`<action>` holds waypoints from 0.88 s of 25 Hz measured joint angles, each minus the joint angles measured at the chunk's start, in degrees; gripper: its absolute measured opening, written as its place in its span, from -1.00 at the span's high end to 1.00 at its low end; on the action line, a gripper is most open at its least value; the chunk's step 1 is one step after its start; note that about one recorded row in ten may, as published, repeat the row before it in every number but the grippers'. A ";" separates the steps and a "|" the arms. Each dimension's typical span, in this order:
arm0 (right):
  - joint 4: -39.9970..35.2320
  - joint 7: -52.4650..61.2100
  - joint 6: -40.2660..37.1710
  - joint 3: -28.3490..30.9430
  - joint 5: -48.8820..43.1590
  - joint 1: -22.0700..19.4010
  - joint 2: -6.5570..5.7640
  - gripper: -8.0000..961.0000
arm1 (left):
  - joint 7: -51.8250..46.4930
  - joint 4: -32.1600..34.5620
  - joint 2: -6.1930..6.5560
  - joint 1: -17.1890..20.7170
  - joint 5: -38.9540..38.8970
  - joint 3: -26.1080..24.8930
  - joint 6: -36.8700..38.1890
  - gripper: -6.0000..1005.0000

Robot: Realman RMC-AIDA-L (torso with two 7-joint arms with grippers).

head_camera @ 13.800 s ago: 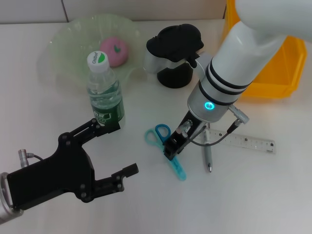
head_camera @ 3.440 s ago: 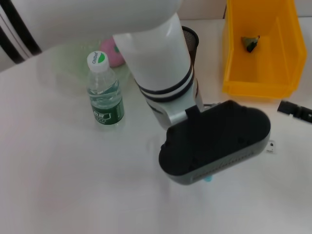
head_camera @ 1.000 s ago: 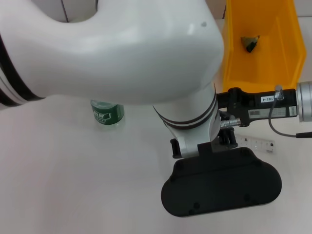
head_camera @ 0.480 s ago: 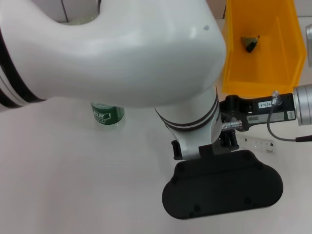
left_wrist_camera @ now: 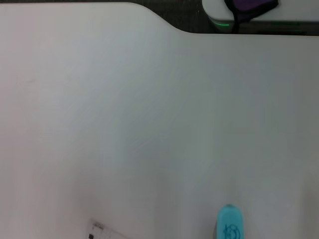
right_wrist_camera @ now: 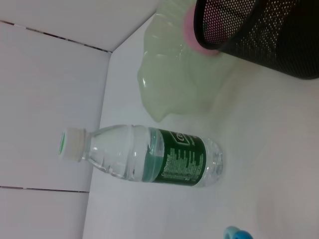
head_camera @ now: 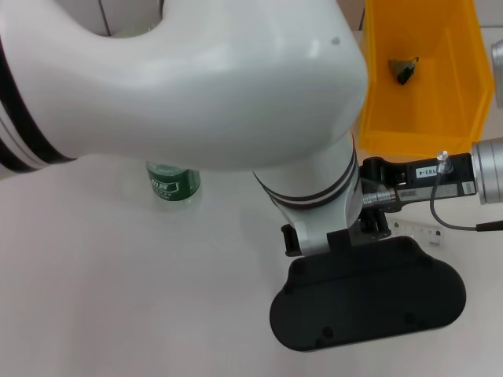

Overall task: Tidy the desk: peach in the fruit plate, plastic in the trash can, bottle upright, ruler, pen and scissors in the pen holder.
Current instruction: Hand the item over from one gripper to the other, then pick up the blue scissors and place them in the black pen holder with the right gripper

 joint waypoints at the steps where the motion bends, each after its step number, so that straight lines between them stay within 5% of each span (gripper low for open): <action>1: -0.03 -0.02 0.00 0.00 0.00 -0.01 0.00 0.76 | -0.21 0.01 0.00 -0.02 -0.01 -0.03 -0.02 0.47; 12: -0.17 -0.45 0.62 0.01 0.06 0.03 0.06 0.80 | -2.08 0.24 -0.05 -0.29 -0.11 0.25 0.28 0.45; 18: -0.24 -1.38 1.14 0.71 0.48 -0.10 0.08 0.82 | -3.16 0.62 -0.06 -0.49 -0.90 -0.24 0.67 0.07; 19: -0.25 -1.71 1.59 0.80 1.04 -0.14 0.17 0.82 | -3.17 0.63 -0.06 -0.55 -1.51 -0.80 0.57 -0.20; 22: -0.29 -2.43 1.84 0.83 1.96 -0.24 0.40 0.82 | -3.15 0.67 0.01 -0.55 -1.80 -1.19 0.58 -0.20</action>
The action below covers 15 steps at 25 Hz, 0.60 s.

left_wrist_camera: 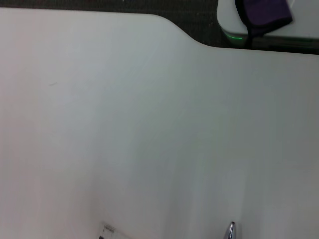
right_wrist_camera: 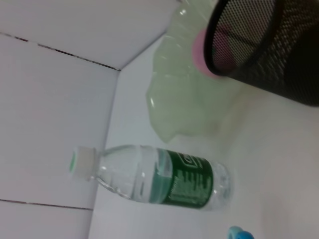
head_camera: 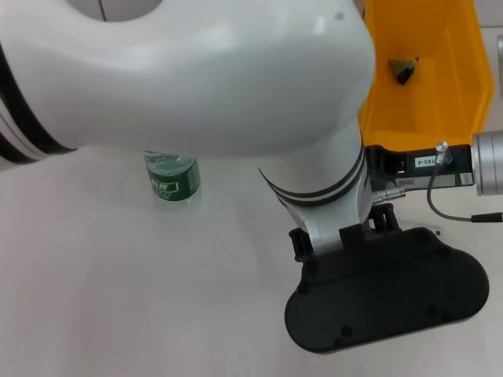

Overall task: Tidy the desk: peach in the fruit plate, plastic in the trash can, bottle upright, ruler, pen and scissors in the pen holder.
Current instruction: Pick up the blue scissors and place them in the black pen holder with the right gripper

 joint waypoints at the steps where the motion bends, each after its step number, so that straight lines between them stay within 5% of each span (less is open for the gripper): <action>1: -0.04 -0.50 0.12 0.02 0.53 -0.05 0.09 0.82 | -0.01 0.04 0.03 0.00 -0.07 -0.07 0.06 -0.20; 15: -3.14 -9.00 0.76 7.38 9.43 -1.67 0.61 0.82 | 1.28 1.14 1.31 2.28 -5.36 -3.17 -0.51 -0.20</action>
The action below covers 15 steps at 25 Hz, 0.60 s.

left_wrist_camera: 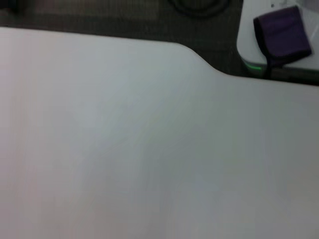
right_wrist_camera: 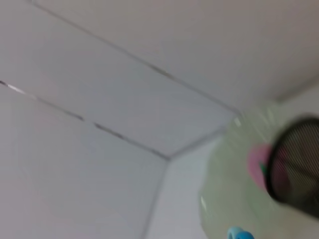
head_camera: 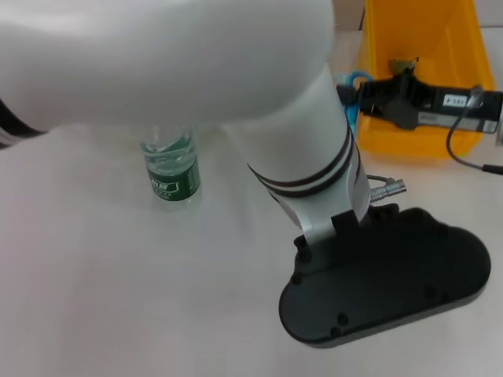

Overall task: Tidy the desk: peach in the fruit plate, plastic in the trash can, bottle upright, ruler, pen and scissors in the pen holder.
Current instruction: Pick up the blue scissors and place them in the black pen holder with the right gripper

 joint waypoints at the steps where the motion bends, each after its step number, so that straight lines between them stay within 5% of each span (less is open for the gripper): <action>1: -0.32 -1.01 -0.01 0.07 1.47 -0.36 0.10 0.82 | 0.45 0.06 0.19 0.22 -1.06 -0.66 -0.05 -0.20; 15: -6.49 -18.93 0.14 0.31 21.30 -6.31 -0.09 0.82 | 5.82 1.78 4.59 5.84 -15.36 -13.28 -0.13 -0.20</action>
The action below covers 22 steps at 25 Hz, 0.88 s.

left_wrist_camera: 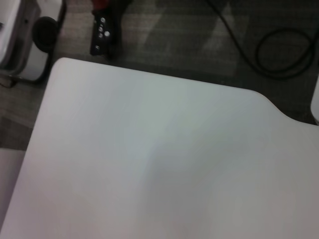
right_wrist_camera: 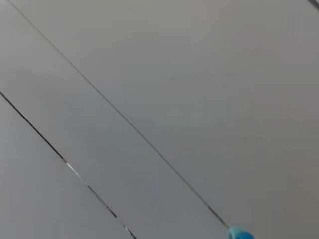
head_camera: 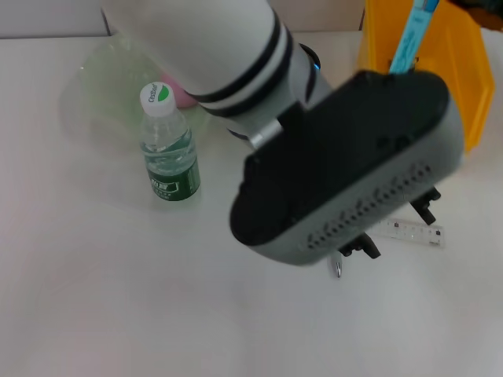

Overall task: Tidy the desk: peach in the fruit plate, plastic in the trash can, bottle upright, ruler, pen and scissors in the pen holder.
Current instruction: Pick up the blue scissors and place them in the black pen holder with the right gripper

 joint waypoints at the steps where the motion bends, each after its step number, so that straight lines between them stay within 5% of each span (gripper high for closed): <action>1: 0.05 -1.39 -0.10 0.00 0.77 0.02 0.04 0.82 | 0.47 0.10 0.30 0.63 -1.47 -0.87 0.26 -0.20; 7: 0.16 -4.01 0.10 0.34 2.22 0.86 -0.01 0.82 | 5.10 0.15 2.64 6.46 -17.62 -13.93 6.66 -0.20; 13: -0.90 -6.47 -0.74 0.58 3.83 0.50 -0.03 0.82 | 8.87 0.06 3.29 14.60 -31.92 -26.32 10.32 -0.20; 19: -1.12 -10.17 -1.89 0.49 4.88 1.48 0.12 0.82 | 9.89 -0.98 2.02 23.56 -41.40 -38.14 10.45 -0.19; 22: -1.35 -12.83 -2.56 0.38 5.03 2.36 0.43 0.82 | 11.56 -8.24 0.36 29.07 -48.51 -48.25 9.75 -0.19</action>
